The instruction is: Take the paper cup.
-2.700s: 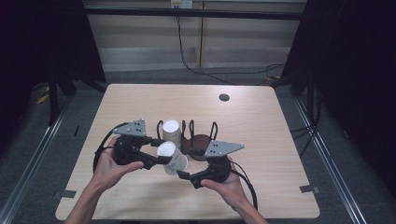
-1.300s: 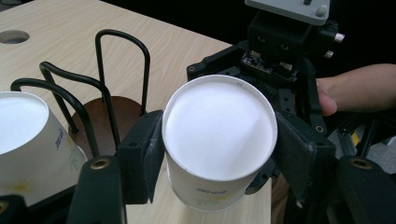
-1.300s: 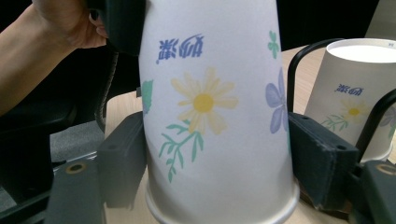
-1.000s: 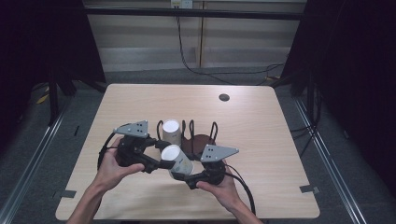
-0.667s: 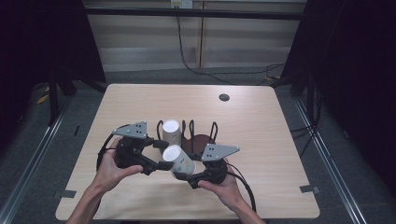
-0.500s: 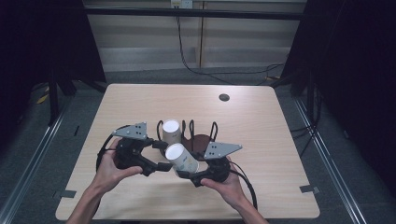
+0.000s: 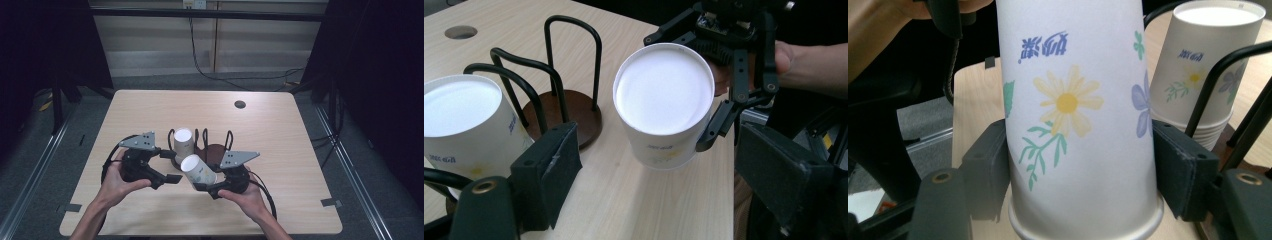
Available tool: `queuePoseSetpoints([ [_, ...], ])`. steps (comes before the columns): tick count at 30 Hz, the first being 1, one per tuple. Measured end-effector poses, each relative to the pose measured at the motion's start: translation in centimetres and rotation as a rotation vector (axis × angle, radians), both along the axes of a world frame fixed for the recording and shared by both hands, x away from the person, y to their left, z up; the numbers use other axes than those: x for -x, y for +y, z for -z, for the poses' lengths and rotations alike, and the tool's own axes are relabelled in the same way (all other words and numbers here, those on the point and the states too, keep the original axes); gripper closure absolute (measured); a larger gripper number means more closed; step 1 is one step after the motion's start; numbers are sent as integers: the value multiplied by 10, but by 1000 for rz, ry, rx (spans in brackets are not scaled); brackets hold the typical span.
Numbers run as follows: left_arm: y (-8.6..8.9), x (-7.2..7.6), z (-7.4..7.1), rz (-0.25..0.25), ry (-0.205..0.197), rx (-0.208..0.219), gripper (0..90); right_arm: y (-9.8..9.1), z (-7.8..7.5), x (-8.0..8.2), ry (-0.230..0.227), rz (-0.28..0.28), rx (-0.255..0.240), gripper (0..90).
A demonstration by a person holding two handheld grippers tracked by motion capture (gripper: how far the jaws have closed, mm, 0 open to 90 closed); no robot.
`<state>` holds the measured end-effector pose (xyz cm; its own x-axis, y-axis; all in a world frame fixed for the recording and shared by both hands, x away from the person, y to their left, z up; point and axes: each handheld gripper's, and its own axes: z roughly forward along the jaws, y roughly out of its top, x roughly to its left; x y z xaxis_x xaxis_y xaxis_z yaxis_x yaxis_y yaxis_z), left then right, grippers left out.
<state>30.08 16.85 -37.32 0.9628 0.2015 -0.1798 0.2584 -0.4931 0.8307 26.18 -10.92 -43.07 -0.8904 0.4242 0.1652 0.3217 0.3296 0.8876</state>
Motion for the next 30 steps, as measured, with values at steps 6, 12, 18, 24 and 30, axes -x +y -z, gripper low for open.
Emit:
queuePoseSetpoints([
  [6, -3, 1, 4, 1, -5, -19, 184, -1, -4, -1, 5, -9, 35, 313],
  [12, -7, 2, 8, 25, -7, -52, 205, -3, -6, -3, 41, -20, 94, 313],
  [18, -9, 2, 11, 23, -7, -72, 194, -5, -9, -4, 48, -28, 138, 313],
  [24, -7, 3, 8, 26, -7, -72, 188, -5, -12, -4, 51, -52, 162, 313],
  [30, -5, 3, 7, 34, -2, -82, 210, -4, -21, -6, 65, -64, 196, 315],
])
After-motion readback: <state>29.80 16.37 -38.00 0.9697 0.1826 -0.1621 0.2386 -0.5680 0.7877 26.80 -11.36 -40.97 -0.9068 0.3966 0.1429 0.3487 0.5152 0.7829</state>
